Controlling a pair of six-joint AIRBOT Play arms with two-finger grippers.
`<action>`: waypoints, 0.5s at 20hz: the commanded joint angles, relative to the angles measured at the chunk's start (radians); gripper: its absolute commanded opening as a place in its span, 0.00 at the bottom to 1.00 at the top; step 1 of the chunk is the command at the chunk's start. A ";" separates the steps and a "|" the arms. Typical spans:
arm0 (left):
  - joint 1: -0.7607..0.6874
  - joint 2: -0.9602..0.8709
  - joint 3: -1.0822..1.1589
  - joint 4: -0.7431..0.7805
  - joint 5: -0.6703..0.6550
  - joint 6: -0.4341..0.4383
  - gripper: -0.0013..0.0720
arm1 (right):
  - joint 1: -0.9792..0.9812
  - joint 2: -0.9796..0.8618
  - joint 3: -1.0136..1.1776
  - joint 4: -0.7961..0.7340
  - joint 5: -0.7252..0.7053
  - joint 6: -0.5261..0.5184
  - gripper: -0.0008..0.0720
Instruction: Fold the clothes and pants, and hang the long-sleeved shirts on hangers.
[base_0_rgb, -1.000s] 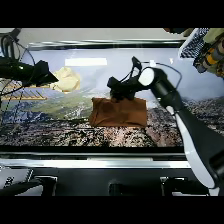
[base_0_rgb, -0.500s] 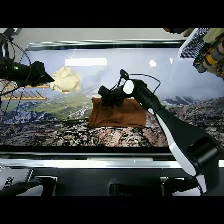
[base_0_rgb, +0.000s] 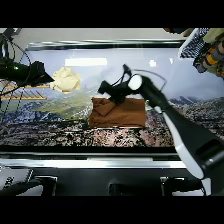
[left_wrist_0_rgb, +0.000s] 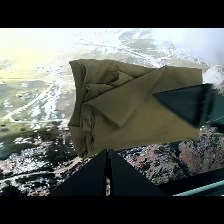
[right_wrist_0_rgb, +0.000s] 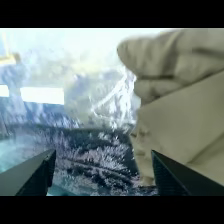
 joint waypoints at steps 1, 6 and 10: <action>0.001 0.000 0.000 0.000 0.000 0.000 0.04 | -0.175 0.084 0.001 0.008 0.149 -0.080 0.95; 0.001 0.000 0.000 0.000 -0.002 0.001 0.04 | -0.536 0.110 -0.032 0.010 0.429 -0.315 0.95; 0.001 0.000 0.000 0.001 -0.002 0.001 0.04 | -0.674 0.081 -0.202 0.057 0.408 -0.465 0.94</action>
